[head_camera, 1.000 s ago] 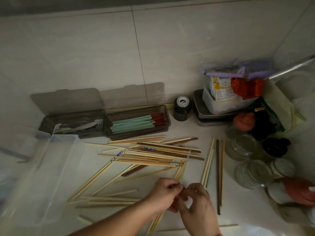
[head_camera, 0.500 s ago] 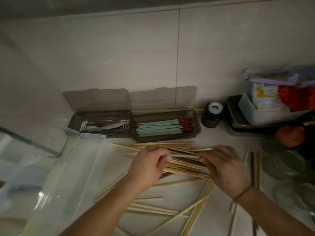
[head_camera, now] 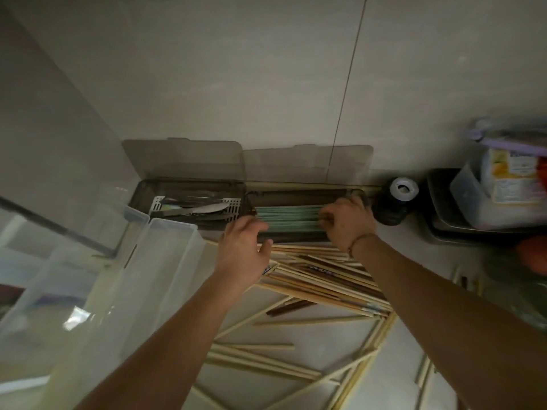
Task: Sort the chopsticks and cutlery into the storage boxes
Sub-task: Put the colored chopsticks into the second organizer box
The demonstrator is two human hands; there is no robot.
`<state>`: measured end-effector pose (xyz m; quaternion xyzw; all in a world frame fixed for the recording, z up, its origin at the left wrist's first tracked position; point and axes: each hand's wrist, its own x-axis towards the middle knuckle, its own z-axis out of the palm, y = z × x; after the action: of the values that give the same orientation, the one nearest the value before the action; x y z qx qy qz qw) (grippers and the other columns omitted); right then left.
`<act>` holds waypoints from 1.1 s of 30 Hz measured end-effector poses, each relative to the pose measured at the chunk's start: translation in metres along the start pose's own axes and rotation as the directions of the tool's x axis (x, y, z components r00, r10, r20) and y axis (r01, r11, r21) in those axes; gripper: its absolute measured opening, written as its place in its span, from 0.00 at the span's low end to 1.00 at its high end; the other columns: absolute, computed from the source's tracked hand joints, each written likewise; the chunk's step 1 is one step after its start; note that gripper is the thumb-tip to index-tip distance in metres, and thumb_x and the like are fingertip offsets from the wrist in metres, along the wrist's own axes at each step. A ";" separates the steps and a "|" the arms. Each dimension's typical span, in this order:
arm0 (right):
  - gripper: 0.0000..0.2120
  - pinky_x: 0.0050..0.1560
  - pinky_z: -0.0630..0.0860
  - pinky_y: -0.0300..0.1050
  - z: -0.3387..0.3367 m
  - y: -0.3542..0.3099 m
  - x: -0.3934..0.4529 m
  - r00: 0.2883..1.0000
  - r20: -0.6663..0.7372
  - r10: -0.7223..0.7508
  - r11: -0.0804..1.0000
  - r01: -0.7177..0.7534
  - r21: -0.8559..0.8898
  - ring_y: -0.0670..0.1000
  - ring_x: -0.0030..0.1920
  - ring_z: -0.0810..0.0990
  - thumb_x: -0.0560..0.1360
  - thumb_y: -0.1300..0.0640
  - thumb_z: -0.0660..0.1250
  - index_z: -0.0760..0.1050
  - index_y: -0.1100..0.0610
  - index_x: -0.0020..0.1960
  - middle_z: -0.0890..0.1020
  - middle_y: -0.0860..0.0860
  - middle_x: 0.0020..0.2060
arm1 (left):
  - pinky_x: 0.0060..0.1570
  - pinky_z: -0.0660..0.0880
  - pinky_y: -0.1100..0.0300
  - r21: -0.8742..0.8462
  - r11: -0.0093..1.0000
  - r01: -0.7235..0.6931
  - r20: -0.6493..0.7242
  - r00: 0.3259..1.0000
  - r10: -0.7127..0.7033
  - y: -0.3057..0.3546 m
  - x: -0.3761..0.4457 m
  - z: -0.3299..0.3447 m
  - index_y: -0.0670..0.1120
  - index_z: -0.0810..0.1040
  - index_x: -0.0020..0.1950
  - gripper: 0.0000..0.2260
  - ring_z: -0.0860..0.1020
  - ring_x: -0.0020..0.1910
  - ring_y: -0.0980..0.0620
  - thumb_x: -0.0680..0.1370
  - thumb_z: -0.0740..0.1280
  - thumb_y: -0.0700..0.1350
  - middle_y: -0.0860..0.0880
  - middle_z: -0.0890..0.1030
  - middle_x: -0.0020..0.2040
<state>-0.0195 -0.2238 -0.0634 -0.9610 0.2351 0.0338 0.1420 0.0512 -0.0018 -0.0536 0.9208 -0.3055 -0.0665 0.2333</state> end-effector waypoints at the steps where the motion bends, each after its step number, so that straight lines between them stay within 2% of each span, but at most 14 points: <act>1: 0.12 0.63 0.65 0.51 -0.003 0.005 -0.003 0.997 -0.070 -0.026 0.998 0.030 0.048 0.56 0.62 0.67 0.77 0.50 0.63 0.77 0.47 0.60 0.77 0.50 0.56 | 0.60 0.72 0.50 0.021 0.999 -0.026 -0.019 0.999 0.027 0.001 -0.003 0.003 0.49 0.79 0.60 0.14 0.71 0.61 0.48 0.75 0.70 0.48 0.49 0.75 0.61; 3: 0.11 0.56 0.70 0.47 -0.011 0.023 -0.019 0.972 -0.232 -0.035 0.981 0.078 0.177 0.55 0.56 0.72 0.76 0.54 0.66 0.79 0.52 0.57 0.79 0.52 0.52 | 0.59 0.73 0.49 0.032 0.996 -0.087 -0.051 0.995 0.088 0.004 -0.009 0.013 0.49 0.81 0.58 0.13 0.72 0.60 0.46 0.74 0.71 0.47 0.49 0.76 0.60; 5: 0.09 0.49 0.72 0.43 -0.021 0.047 -0.045 0.957 -0.289 0.033 0.950 0.060 0.305 0.51 0.48 0.75 0.76 0.58 0.67 0.79 0.54 0.55 0.79 0.51 0.46 | 0.57 0.74 0.49 0.007 0.989 -0.149 -0.053 0.987 0.149 0.013 -0.020 0.026 0.49 0.81 0.56 0.12 0.73 0.58 0.47 0.73 0.72 0.47 0.50 0.76 0.57; 7: 0.06 0.45 0.70 0.40 -0.027 0.072 -0.078 0.958 -0.236 0.162 0.921 -0.061 0.385 0.49 0.41 0.75 0.75 0.58 0.67 0.79 0.53 0.52 0.78 0.49 0.41 | 0.56 0.74 0.49 -0.008 0.976 -0.216 -0.040 0.976 0.215 0.027 -0.034 0.039 0.49 0.81 0.54 0.11 0.73 0.57 0.47 0.73 0.70 0.48 0.51 0.77 0.56; 9: 0.03 0.41 0.68 0.40 -0.024 0.096 -0.117 0.945 -0.162 0.285 0.912 -0.215 0.349 0.49 0.36 0.75 0.75 0.57 0.68 0.76 0.49 0.45 0.78 0.49 0.37 | 0.55 0.74 0.49 -0.001 0.949 -0.315 -0.021 0.949 0.314 0.046 -0.051 0.053 0.51 0.81 0.52 0.11 0.73 0.57 0.47 0.72 0.67 0.50 0.52 0.77 0.54; 12: 0.05 0.39 0.75 0.45 -0.007 0.115 -0.174 0.915 -0.030 0.402 0.892 -0.384 0.239 0.55 0.37 0.78 0.75 0.55 0.67 0.74 0.48 0.41 0.81 0.52 0.36 | 0.51 0.74 0.53 -0.043 0.869 -0.493 0.066 0.866 0.495 0.077 -0.081 0.077 0.54 0.81 0.49 0.11 0.72 0.55 0.49 0.70 0.64 0.52 0.54 0.77 0.52; 14: 0.06 0.41 0.78 0.47 0.006 0.117 -0.203 0.875 0.070 0.479 0.860 -0.484 0.164 0.54 0.39 0.80 0.76 0.49 0.65 0.73 0.48 0.41 0.81 0.51 0.37 | 0.48 0.74 0.55 -0.061 0.809 -0.584 0.141 0.797 0.587 0.094 -0.101 0.094 0.53 0.81 0.48 0.11 0.71 0.53 0.51 0.70 0.64 0.54 0.55 0.76 0.50; 16: 0.09 0.42 0.78 0.45 0.017 0.118 -0.223 0.824 0.125 0.553 0.821 -0.564 0.087 0.53 0.41 0.81 0.76 0.44 0.63 0.72 0.48 0.42 0.80 0.49 0.38 | 0.49 0.72 0.57 -0.059 0.756 -0.651 0.217 0.731 0.647 0.103 -0.118 0.108 0.54 0.80 0.48 0.11 0.70 0.53 0.52 0.70 0.64 0.55 0.56 0.75 0.50; 19: 0.12 0.41 0.75 0.41 0.023 0.115 -0.240 0.727 0.137 0.672 0.733 -0.680 0.012 0.53 0.46 0.81 0.75 0.41 0.61 0.75 0.47 0.48 0.82 0.48 0.44 | 0.50 0.73 0.54 -0.043 0.691 -0.722 0.314 0.647 0.695 0.112 -0.136 0.119 0.52 0.79 0.49 0.11 0.70 0.54 0.50 0.72 0.63 0.55 0.55 0.73 0.51; 21: 0.15 0.41 0.74 0.41 0.026 0.111 -0.248 0.704 0.153 0.694 0.714 -0.700 -0.015 0.52 0.48 0.81 0.76 0.40 0.58 0.76 0.48 0.51 0.82 0.48 0.47 | 0.51 0.72 0.53 -0.047 0.666 -0.745 0.339 0.615 0.712 0.116 -0.142 0.121 0.51 0.79 0.50 0.12 0.70 0.54 0.49 0.73 0.62 0.54 0.54 0.73 0.51; 25: 0.18 0.44 0.74 0.41 0.031 0.102 -0.250 0.705 0.150 0.693 0.714 -0.701 -0.001 0.52 0.48 0.82 0.78 0.42 0.53 0.76 0.50 0.53 0.82 0.49 0.47 | 0.50 0.66 0.55 -0.022 0.692 -0.722 0.315 0.652 0.690 0.122 -0.144 0.119 0.52 0.79 0.49 0.12 0.70 0.53 0.50 0.72 0.62 0.55 0.56 0.74 0.51; 30: 0.17 0.46 0.73 0.41 0.030 0.093 -0.254 0.779 0.113 0.617 0.787 -0.609 -0.097 0.51 0.51 0.82 0.80 0.45 0.50 0.75 0.51 0.54 0.82 0.48 0.50 | 0.48 0.71 0.54 -0.071 0.764 -0.641 0.294 0.719 0.630 0.123 -0.146 0.111 0.53 0.80 0.51 0.12 0.71 0.53 0.51 0.72 0.63 0.55 0.57 0.76 0.50; 33: 0.17 0.48 0.74 0.42 0.027 0.094 -0.254 0.789 0.151 0.595 0.803 -0.591 -0.073 0.52 0.53 0.81 0.81 0.46 0.49 0.74 0.51 0.56 0.82 0.48 0.52 | 0.49 0.71 0.54 -0.070 0.791 -0.608 0.287 0.747 0.599 0.122 -0.150 0.110 0.54 0.80 0.51 0.12 0.70 0.53 0.51 0.73 0.62 0.55 0.57 0.76 0.49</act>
<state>-0.2880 -0.1834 -0.0800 -0.8339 0.5114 0.1594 0.1327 -0.1632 -0.0414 -0.0963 0.7553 -0.6183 -0.1194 0.1814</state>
